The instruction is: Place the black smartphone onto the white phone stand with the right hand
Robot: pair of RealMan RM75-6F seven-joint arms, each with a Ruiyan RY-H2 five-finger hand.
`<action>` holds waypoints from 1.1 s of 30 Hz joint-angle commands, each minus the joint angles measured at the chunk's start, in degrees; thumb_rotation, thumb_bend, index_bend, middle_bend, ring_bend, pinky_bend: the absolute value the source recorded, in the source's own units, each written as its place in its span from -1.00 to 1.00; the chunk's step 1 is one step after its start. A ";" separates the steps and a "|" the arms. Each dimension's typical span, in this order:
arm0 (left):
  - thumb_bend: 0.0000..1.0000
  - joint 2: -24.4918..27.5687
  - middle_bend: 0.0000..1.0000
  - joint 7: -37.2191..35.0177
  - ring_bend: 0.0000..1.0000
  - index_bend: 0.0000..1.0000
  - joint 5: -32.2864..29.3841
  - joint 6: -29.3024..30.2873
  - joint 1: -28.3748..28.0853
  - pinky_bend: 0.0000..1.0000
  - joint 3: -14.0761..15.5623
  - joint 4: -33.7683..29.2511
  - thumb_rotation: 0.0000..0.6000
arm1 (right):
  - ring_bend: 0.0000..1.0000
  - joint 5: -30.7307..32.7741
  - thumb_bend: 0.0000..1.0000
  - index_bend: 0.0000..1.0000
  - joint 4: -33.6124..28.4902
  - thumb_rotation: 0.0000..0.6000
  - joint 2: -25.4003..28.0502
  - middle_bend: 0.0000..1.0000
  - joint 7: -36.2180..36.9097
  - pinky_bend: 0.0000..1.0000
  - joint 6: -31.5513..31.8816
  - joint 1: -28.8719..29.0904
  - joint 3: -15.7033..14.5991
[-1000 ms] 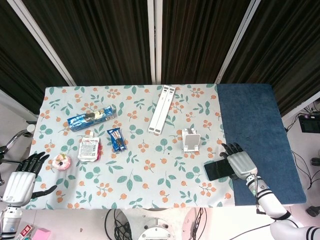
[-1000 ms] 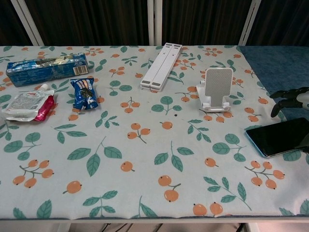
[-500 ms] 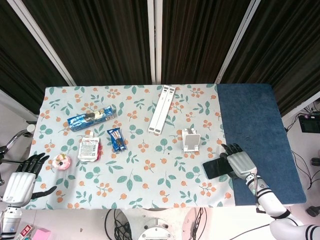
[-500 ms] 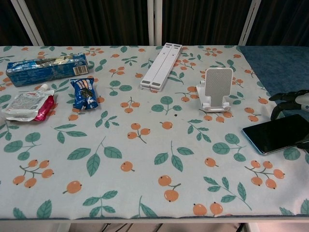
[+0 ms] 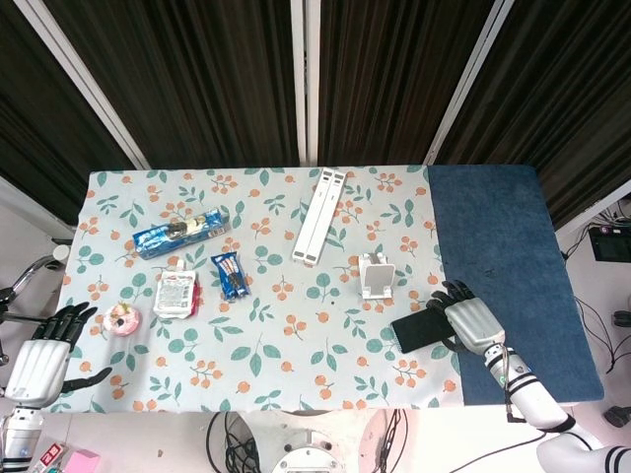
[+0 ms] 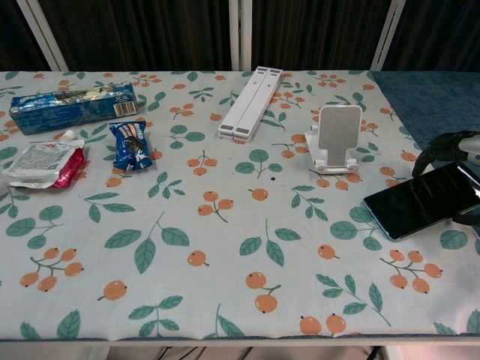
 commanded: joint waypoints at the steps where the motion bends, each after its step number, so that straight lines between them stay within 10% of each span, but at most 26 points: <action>1: -1.00 -0.07 -0.80 -0.09 -0.79 -0.74 -0.01 -0.12 -0.02 -0.58 0.06 0.06 0.58 | -0.67 -0.78 -0.57 0.44 0.66 1.00 0.03 -0.38 0.61 -0.94 0.57 -0.31 -0.43; 10: -1.00 -0.01 -0.80 -0.24 -0.79 -0.74 -0.19 -0.10 0.12 -0.58 0.09 0.05 0.58 | -0.13 -2.96 -0.50 0.44 1.17 1.00 0.07 -0.16 1.07 -0.38 3.78 -1.14 -0.52; 19: -1.00 0.07 -0.80 -0.69 -0.79 -0.74 -0.01 0.42 0.29 -0.58 0.03 0.17 0.58 | -0.03 -10.94 -0.45 0.47 -2.57 1.00 6.10 -0.06 1.91 -0.37 16.91 -3.37 1.18; 24: -1.00 0.07 -0.80 -0.80 -0.79 -0.74 0.11 0.36 0.21 -0.58 0.05 0.18 0.58 | -0.03 -17.10 -0.45 0.48 -1.90 1.00 10.31 -0.05 -9.11 -0.45 25.09 -3.03 4.72; 33: -1.00 -0.04 -0.80 -0.48 -0.79 -0.74 0.11 0.47 0.13 -0.58 -0.14 -0.24 0.58 | -0.03 -28.18 -0.46 0.45 -4.28 1.00 20.63 -0.06 -30.34 -0.62 16.75 5.09 6.59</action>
